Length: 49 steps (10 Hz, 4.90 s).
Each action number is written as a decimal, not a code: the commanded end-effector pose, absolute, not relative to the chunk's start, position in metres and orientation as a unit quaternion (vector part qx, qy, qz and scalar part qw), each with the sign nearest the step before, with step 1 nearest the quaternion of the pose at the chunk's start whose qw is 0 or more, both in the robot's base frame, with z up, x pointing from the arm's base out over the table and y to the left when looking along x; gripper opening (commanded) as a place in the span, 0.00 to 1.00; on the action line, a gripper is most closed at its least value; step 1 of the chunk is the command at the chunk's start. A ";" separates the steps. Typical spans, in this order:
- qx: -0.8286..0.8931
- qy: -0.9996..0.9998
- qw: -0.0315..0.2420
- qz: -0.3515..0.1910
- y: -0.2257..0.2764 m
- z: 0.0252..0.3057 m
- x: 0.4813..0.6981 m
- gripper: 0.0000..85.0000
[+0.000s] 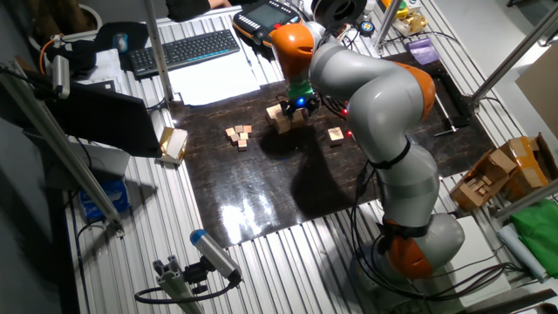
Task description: Stack the blocks into a pyramid shape
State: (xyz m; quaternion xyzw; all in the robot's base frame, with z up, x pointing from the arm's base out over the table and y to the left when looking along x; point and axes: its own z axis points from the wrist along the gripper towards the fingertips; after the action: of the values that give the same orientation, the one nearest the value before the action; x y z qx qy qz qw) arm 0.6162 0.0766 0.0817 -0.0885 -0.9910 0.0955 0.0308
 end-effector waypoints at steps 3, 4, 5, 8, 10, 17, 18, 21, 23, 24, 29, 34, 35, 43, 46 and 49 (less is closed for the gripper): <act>-0.088 -0.991 0.027 0.095 0.076 0.076 0.618 0.82; -0.088 -0.991 0.025 0.096 0.077 0.075 0.619 0.82; -0.088 -0.991 0.024 0.096 0.078 0.074 0.620 0.82; -0.087 -0.991 0.024 0.097 0.078 0.072 0.621 0.83; -0.084 -0.991 0.024 0.098 0.078 0.071 0.622 0.84; -0.064 -0.991 0.035 0.110 0.073 0.074 0.625 0.83; -0.064 -0.991 0.035 0.109 0.073 0.074 0.625 0.83; -0.065 -0.991 0.035 0.108 0.074 0.073 0.625 0.83; -0.064 -0.991 0.033 0.110 0.075 0.072 0.625 0.83; -0.065 -0.991 0.033 0.110 0.076 0.071 0.624 0.82; -0.071 -0.991 0.034 0.110 0.079 0.071 0.622 0.82; -0.075 -0.991 0.032 0.109 0.082 0.067 0.621 0.83; -0.071 -0.991 0.032 0.104 0.080 0.066 0.621 0.83; -0.057 -0.994 0.037 0.080 0.081 0.057 0.621 0.64; -0.052 -0.995 0.050 0.065 0.078 0.063 0.621 0.59; -0.029 -0.996 0.072 0.053 0.057 0.083 0.616 0.42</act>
State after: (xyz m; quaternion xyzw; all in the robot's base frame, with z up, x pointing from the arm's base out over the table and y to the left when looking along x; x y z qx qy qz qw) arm 0.6158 0.0565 0.0832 -0.0298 -0.9956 0.0525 0.0719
